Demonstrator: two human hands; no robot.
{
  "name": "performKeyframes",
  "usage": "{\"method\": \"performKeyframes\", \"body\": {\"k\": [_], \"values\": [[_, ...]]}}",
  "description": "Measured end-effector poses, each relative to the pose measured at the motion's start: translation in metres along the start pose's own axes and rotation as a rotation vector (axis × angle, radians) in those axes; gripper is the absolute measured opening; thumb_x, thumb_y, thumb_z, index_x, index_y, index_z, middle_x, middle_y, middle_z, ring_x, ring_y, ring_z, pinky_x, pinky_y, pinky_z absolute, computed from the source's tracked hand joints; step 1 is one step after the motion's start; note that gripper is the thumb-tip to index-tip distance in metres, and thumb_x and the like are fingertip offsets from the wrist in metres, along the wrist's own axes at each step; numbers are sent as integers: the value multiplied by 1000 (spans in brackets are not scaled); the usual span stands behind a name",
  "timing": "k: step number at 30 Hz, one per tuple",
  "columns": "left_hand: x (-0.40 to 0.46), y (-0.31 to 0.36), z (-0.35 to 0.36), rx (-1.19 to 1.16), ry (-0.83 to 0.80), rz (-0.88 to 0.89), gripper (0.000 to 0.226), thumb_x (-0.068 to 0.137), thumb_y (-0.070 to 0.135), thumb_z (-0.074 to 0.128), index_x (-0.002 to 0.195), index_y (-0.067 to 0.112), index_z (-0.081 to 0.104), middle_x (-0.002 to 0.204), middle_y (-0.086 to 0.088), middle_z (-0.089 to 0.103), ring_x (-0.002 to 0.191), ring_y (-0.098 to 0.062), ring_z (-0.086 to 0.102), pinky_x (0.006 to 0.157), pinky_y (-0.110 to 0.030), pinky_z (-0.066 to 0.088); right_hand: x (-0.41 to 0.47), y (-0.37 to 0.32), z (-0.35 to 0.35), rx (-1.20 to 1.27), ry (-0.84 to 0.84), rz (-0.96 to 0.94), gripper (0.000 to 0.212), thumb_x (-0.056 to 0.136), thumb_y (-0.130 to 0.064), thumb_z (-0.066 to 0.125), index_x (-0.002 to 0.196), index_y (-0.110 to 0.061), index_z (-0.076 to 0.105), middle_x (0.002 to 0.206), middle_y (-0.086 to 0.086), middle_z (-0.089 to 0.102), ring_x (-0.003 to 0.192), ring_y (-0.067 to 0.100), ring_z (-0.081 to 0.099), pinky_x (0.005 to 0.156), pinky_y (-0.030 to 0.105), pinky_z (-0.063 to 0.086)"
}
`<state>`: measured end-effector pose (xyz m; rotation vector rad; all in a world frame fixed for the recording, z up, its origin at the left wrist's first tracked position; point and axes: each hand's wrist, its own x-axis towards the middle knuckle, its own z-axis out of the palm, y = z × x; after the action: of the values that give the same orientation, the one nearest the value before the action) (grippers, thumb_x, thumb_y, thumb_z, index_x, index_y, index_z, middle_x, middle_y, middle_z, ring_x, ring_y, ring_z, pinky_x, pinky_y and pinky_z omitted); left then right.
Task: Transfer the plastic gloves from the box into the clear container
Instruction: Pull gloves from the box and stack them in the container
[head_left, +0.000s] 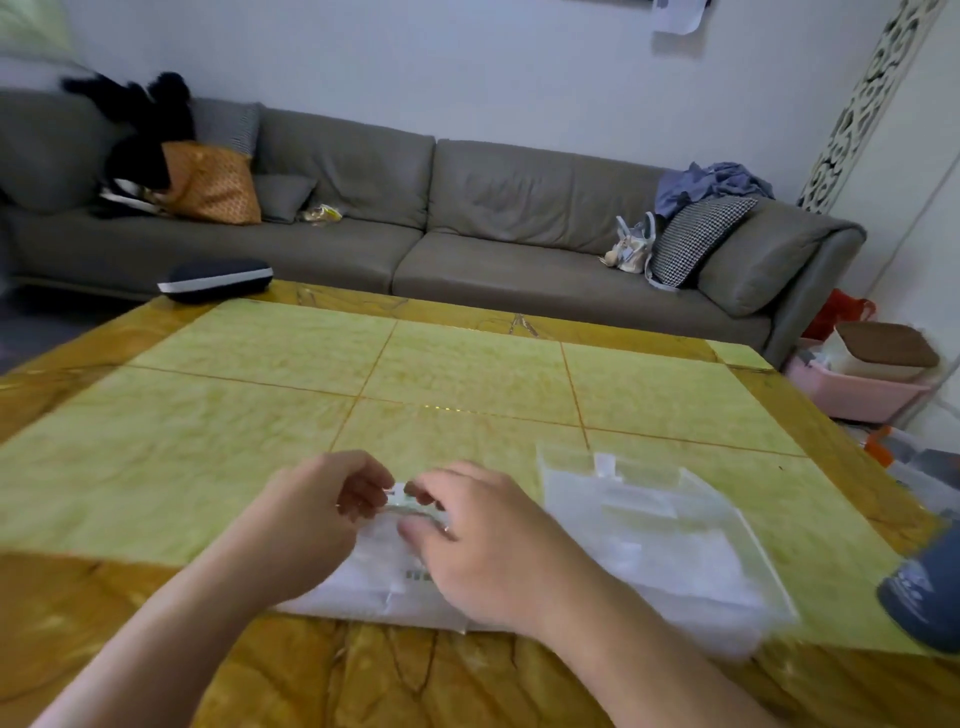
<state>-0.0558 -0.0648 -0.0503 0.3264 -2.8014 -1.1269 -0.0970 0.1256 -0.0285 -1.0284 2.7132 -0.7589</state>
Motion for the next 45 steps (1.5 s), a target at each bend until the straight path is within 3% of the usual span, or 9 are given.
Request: {"method": "performKeyframes", "body": {"k": [10, 17, 22, 26, 29, 32, 35, 42, 45], "values": [[2, -27, -22, 20, -189, 39, 43, 81, 16, 76, 112, 43, 63, 106, 22, 66, 97, 8, 62, 90, -21, 53, 37, -3, 29, 138, 141, 86, 17, 97, -19, 62, 82, -24, 69, 80, -9, 67, 73, 5, 62, 64, 24, 52], [3, -25, -18, 120, -121, -16, 20, 67, 15, 69, 84, 24, 61, 86, 9, 65, 79, -12, 63, 70, -37, 53, 34, -15, 8, 575, 241, 92, 22, 106, -18, 54, 87, -10, 61, 68, -5, 61, 75, 28, 60, 76, 39, 49], [1, -25, -18, 26, -101, -21, 38, 84, 7, 64, 106, 37, 64, 104, 19, 66, 99, 2, 63, 83, -17, 52, 25, -15, -31, 1191, 442, 109, 20, 105, -4, 50, 92, -1, 64, 83, 16, 66, 80, 32, 71, 78, 41, 58], [-12, 8, -35, -727, -39, -39, 19, 102, 26, 58, 117, 23, 71, 110, 3, 77, 106, -12, 72, 94, -34, 53, 13, -5, -42, 1390, 440, 207, 18, 103, -8, 53, 97, -2, 69, 88, 19, 69, 82, 32, 68, 70, 38, 59], [-25, 43, -43, -1166, -207, -50, 71, 95, 67, 35, 122, 13, 72, 118, -10, 75, 111, -26, 71, 100, -50, 46, 0, 1, -38, 1429, 394, 294, 24, 103, -11, 55, 107, 8, 68, 91, 23, 70, 79, 31, 69, 70, 40, 61], [-30, 57, -26, -910, -102, -71, 31, 90, 45, 64, 89, 19, 82, 95, 0, 80, 85, -11, 76, 95, -53, 51, -15, -1, -27, 1403, 300, 347, 30, 102, -8, 56, 116, 18, 62, 94, 27, 74, 79, 34, 73, 75, 44, 63], [-19, 55, -12, -819, 37, -135, 7, 91, 15, 75, 95, 10, 78, 88, -12, 79, 84, -30, 76, 90, -58, 58, -32, 1, -26, 1212, 171, 392, 22, 99, -3, 54, 102, 13, 68, 95, 31, 75, 89, 43, 76, 83, 51, 61], [-24, 81, -13, -372, -164, 128, 11, 95, 10, 68, 88, 10, 75, 73, -2, 77, 56, -12, 67, 53, -28, 54, -38, 11, -75, 605, 152, 207, 72, 76, -78, 66, 134, -36, 59, 120, -12, 69, 110, 9, 70, 100, 42, 55], [-23, 93, -9, -205, -291, 231, 14, 94, 17, 71, 83, 17, 78, 73, 5, 77, 58, -8, 69, 52, -18, 48, -29, 9, -83, 334, 114, 145, 45, 80, -49, 85, 115, -28, 66, 82, -14, 71, 75, 6, 72, 73, 28, 59]]}}
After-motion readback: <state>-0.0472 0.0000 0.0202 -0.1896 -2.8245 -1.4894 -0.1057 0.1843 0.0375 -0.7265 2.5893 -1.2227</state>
